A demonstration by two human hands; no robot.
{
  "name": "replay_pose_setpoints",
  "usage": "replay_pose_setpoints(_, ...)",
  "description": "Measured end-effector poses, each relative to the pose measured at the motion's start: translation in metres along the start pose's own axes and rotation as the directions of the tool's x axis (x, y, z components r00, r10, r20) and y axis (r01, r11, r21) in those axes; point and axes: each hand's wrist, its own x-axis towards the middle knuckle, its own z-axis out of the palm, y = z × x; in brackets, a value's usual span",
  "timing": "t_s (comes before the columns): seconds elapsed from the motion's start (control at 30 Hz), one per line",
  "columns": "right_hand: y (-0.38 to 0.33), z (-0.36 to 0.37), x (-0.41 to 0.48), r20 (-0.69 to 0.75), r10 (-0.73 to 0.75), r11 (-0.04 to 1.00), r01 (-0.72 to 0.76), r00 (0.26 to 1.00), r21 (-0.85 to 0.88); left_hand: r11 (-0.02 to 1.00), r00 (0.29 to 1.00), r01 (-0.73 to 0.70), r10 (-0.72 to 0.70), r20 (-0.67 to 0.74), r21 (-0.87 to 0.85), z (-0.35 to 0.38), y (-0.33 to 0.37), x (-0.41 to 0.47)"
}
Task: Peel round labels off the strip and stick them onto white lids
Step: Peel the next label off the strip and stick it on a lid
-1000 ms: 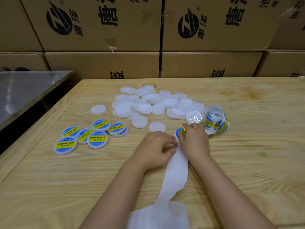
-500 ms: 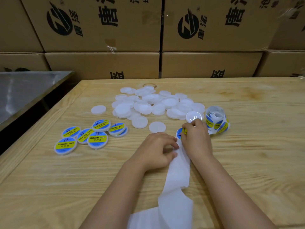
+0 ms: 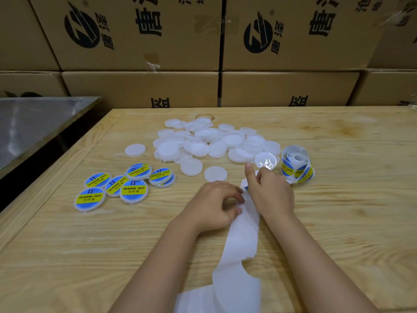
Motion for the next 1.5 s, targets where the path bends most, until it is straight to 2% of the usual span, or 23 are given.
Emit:
replay_pose_setpoints(0.13, 0.000, 0.000, 0.000, 0.002, 0.088, 0.991, -0.088, 0.996, 0.106, 1.000, 1.000, 0.016, -0.016, 0.002, 0.006, 0.000, -0.001, 0.000)
replay_pose_setpoints(0.2, -0.001, 0.001, 0.000, -0.026, 0.083, 0.971, -0.075, 0.996, 0.227, 1.000, 1.000, 0.009, -0.009, 0.001, 0.002, 0.000, -0.001, -0.001)
replay_pose_setpoints(0.27, -0.003, 0.002, -0.002, -0.121, -0.005, 0.910, 0.055, 0.993, 0.412, 1.000, 1.000, 0.009, -0.009, -0.003, -0.003, -0.001, -0.002, 0.000)
replay_pose_setpoints(0.33, -0.009, 0.000, -0.005, -0.230, -0.110, 0.843, 0.213, 0.967, 0.493, 1.000, 1.000, 0.020, -0.020, 0.004, -0.008, 0.000, -0.002, 0.000)
replay_pose_setpoints(0.4, -0.014, 0.000, -0.007, -0.242, -0.161, 0.782, 0.273, 0.957, 0.560, 0.999, 0.999, 0.031, -0.031, 0.013, -0.021, 0.000, -0.002, 0.000)
replay_pose_setpoints(0.47, -0.019, 0.004, -0.009, -0.118, -0.125, 0.680, 0.172, 0.985, 0.713, 0.997, 0.998, 0.056, -0.055, 0.027, -0.058, -0.001, -0.001, 0.000)
replay_pose_setpoints(0.57, -0.021, 0.010, -0.008, 0.136, 0.046, 0.439, -0.142, 0.990, 0.887, 0.995, 0.996, 0.087, -0.085, 0.030, -0.048, 0.000, -0.002, 0.000)
replay_pose_setpoints(0.63, -0.016, 0.012, -0.006, 0.242, 0.144, 0.264, -0.273, 0.960, 0.925, 0.993, 0.992, 0.116, -0.118, -0.052, -0.036, 0.002, -0.005, 0.000)
replay_pose_setpoints(0.7, -0.012, 0.012, -0.003, 0.272, 0.186, 0.183, -0.305, 0.944, 0.935, 0.989, 0.972, 0.138, -0.123, -0.198, 0.060, 0.003, -0.010, 0.001)
replay_pose_setpoints(0.73, -0.011, 0.012, -0.002, 0.271, 0.189, 0.181, -0.305, 0.944, 0.935, 0.979, 0.961, 0.153, -0.116, -0.249, 0.135, 0.002, -0.014, 0.002)
replay_pose_setpoints(0.8, -0.011, 0.013, -0.002, 0.270, 0.183, 0.190, -0.303, 0.945, 0.934, 0.936, 0.952, 0.234, -0.166, -0.256, 0.263, 0.002, -0.019, 0.005)
replay_pose_setpoints(0.87, -0.012, 0.014, -0.002, 0.274, 0.180, 0.199, -0.308, 0.945, 0.930, 0.892, 0.935, 0.329, -0.261, -0.239, 0.312, 0.002, -0.023, 0.006)
replay_pose_setpoints(1.0, -0.011, 0.014, 0.000, 0.270, 0.193, 0.219, -0.309, 0.943, 0.925, 0.859, 0.925, 0.354, -0.264, -0.272, 0.369, 0.005, -0.024, 0.005)
replay_pose_setpoints(1.1, -0.012, 0.015, 0.000, 0.250, 0.173, 0.211, -0.283, 0.953, 0.936, 0.879, 0.914, 0.388, -0.329, -0.236, 0.276, 0.005, -0.025, 0.006)
replay_pose_setpoints(1.2, -0.011, 0.014, -0.001, 0.237, 0.098, 0.231, -0.253, 0.967, 0.939, 0.903, 0.913, 0.378, -0.326, -0.247, 0.205, 0.003, -0.022, 0.007)
replay_pose_setpoints(1.27, -0.011, 0.012, -0.002, 0.232, 0.031, 0.308, -0.230, 0.972, 0.923, 0.934, 0.906, 0.341, -0.298, -0.299, 0.104, 0.002, -0.020, 0.007)
replay_pose_setpoints(1.37, -0.014, 0.014, -0.006, 0.221, -0.076, 0.510, -0.152, 0.972, 0.847, 0.959, 0.881, 0.272, -0.280, -0.381, -0.076, 0.000, -0.017, 0.006)
replay_pose_setpoints(1.43, -0.016, 0.018, -0.009, 0.209, -0.117, 0.554, -0.110, 0.971, 0.825, 0.959, 0.875, 0.249, -0.281, -0.394, -0.132, 0.000, -0.017, 0.006)
replay_pose_setpoints(1.5, -0.017, 0.019, -0.010, 0.193, -0.126, 0.542, -0.096, 0.973, 0.835, 0.951, 0.880, 0.247, -0.300, -0.369, -0.184, -0.001, -0.015, 0.006)
